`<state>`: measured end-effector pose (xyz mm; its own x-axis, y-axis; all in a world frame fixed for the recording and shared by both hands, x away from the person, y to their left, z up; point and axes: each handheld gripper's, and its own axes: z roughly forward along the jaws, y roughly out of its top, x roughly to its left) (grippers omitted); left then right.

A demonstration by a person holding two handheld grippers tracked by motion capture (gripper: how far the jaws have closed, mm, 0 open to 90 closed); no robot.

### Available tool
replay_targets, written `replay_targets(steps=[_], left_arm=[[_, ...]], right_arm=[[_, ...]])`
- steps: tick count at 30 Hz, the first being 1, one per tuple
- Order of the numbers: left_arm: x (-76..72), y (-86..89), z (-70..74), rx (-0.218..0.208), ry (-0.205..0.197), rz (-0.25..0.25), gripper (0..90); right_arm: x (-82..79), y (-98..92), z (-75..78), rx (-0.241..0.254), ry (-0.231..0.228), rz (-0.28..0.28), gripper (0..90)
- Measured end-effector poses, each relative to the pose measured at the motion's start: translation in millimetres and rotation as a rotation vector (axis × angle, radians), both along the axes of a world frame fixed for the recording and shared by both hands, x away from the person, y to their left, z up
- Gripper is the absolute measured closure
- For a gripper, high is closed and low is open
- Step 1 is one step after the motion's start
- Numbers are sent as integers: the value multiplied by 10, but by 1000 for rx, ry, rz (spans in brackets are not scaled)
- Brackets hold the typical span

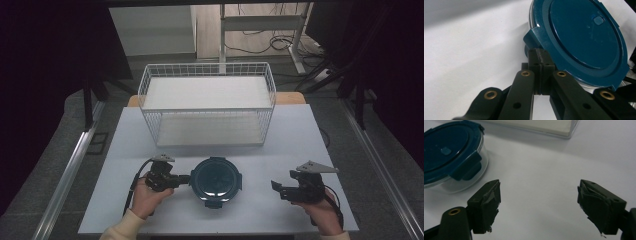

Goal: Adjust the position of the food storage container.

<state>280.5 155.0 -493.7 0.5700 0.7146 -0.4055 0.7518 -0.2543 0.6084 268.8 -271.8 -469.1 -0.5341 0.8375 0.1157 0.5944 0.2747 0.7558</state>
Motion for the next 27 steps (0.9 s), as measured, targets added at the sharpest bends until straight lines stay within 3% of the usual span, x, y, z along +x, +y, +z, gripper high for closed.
replay_targets(steps=[3, 5, 8, 12, 17, 22, 27], left_arm=[[35, 52, -9, -48, 1, -5, 900], [31, 78, -10, -12, -28, 31, 900], [-5, 137, 29, -40, -55, 52, 893], [-71, 207, 114, -65, -86, 89, 700], [-101, 276, 198, -81, -88, 136, 408], [-126, 338, 250, -111, -102, 147, 305], [-144, 344, 274, -129, -110, 138, 279]], right_arm=[[-7, 37, 52, 19, -19, 0, 198], [-23, 69, 81, 29, -30, 19, 197], [-40, 88, 86, 27, -36, 32, 198], [-26, 94, 66, 29, -32, 31, 197], [-35, 124, 75, 33, -37, 37, 198], [-47, 178, 96, 51, -41, 57, 197], [-45, 225, 86, 63, -32, 68, 197]])
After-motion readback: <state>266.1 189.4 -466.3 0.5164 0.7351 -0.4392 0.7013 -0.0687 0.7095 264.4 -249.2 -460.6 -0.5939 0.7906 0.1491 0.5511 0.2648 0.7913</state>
